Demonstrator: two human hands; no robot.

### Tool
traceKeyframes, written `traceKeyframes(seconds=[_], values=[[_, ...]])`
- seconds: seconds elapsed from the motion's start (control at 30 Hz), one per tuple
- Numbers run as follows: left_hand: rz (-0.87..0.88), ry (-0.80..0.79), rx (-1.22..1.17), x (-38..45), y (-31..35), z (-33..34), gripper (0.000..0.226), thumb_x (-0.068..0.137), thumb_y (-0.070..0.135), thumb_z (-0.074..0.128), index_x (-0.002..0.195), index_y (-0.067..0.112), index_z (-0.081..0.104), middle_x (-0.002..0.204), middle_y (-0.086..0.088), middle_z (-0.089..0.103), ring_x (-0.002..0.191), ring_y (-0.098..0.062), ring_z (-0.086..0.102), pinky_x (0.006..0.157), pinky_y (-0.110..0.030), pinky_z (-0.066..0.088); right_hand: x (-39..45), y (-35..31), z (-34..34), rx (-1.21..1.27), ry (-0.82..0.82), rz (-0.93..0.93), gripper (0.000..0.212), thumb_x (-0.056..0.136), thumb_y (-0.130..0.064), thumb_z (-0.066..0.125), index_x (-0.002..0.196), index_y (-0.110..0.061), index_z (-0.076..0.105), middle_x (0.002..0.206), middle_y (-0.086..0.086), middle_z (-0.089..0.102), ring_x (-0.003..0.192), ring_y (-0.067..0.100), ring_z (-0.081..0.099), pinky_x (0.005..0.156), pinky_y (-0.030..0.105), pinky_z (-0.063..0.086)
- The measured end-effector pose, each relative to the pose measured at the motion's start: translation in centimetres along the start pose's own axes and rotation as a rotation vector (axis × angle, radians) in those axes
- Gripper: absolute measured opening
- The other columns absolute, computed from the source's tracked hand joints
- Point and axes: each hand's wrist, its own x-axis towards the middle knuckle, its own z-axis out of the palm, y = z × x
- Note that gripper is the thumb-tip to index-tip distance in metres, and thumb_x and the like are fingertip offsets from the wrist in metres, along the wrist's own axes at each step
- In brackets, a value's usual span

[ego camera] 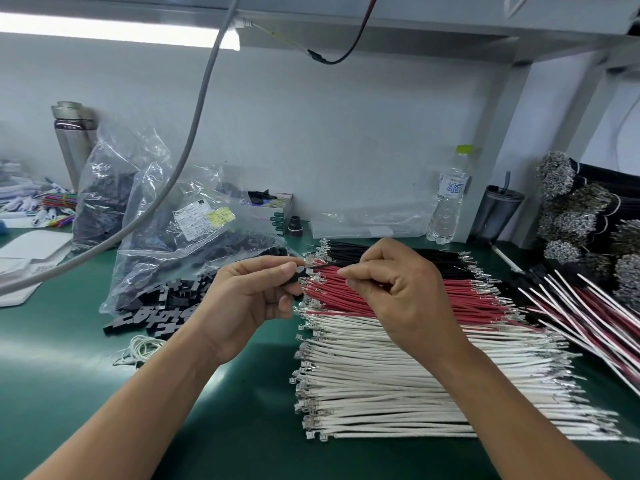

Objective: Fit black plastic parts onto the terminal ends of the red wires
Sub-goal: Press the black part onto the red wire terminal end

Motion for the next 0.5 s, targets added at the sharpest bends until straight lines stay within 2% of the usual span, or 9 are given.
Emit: traceKeyframes(seconds=[0.27,0.5], values=[[-0.008,-0.024,-0.003,0.01,-0.06,-0.20,0.020,0.081,0.013,0.073,0.097,0.005,0.081,0.071,-0.012,0.070,0.053,-0.017,0.060,0.054,-0.026,0.055,-0.03,0.05,0.05,-0.032,0.004,-0.028,0.015,0.087,-0.012,0.076,0.101,-0.016,0.081,0.083,-0.007,0.059,0.074,0.012,0.059,0.065,0.015,0.045],[-0.040,-0.041,-0.008,0.04,0.01,-0.17,0.020,0.084,0.014,0.070,0.097,0.003,0.081,0.069,-0.012,0.067,0.050,-0.017,0.057,0.052,-0.026,0.052,0.04,-0.23,-0.58,-0.282,-0.023,-0.191,0.016,0.087,-0.009,0.077,0.100,-0.015,0.081,0.081,-0.004,0.057,0.072,0.010,0.053,0.062,0.021,0.045]])
